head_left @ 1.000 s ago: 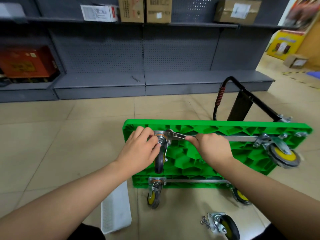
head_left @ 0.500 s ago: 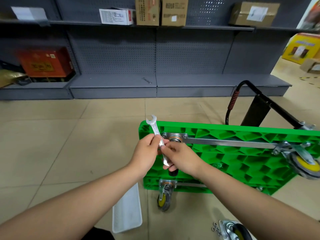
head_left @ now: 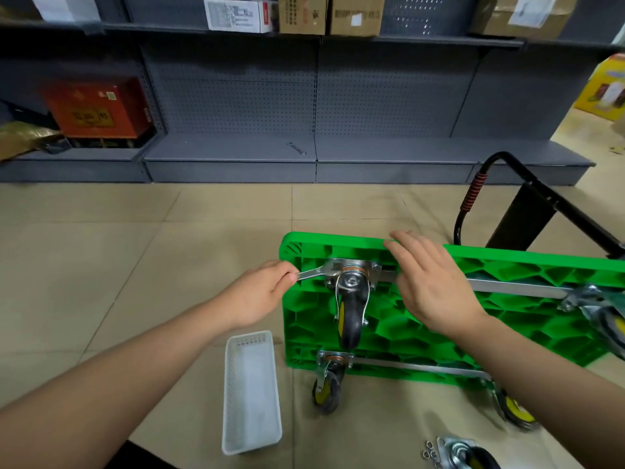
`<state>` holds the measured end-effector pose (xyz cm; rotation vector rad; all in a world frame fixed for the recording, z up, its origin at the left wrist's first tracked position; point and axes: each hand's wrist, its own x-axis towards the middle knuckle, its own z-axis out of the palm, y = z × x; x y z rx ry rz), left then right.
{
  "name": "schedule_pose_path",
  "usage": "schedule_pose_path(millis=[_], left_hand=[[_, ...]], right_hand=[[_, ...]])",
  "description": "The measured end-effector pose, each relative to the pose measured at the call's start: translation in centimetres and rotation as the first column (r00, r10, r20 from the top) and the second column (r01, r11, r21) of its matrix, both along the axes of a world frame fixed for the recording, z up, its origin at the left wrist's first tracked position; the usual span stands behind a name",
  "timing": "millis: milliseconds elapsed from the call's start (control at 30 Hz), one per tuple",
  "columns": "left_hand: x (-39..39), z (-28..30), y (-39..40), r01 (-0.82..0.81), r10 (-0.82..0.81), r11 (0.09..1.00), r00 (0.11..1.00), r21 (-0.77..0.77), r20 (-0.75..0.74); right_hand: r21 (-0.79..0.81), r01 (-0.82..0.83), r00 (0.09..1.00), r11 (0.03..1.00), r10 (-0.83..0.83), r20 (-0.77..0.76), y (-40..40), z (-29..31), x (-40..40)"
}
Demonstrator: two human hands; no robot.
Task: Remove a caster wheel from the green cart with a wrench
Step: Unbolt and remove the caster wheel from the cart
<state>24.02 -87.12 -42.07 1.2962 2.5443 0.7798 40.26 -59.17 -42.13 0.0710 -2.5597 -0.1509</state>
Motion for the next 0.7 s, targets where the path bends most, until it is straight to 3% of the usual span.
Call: schedule_pose_path(millis=[133, 233, 467, 700], left_hand=[[-0.8, 1.6, 0.2, -0.009, -0.045, 0.96, 0.982, -0.279, -0.185], [-1.0, 3.1, 0.6, -0.045, -0.092, 0.92, 0.941, -0.389, -0.325], [-2.1, 5.2, 1.5, -0.107, -0.119, 0.873, 0.899, -0.476, -0.421], [-2.9, 5.8, 2.3, -0.129, -0.14, 0.894, 0.83, -0.43, -0.54]], right_hand=[[-0.005, 0.041, 0.999, 0.999, -0.041, 0.006, 0.4, -2.4, 0.1], [-0.006, 0.04, 0.999, 0.999, -0.04, -0.027, 0.2, -3.0, 0.1], [-0.04, 0.029, 0.996, 0.999, -0.032, -0.083, 0.1, -3.5, -0.3], [-0.058, 0.038, 0.99, 0.998, -0.045, -0.133, 0.0, -4.0, -0.6]])
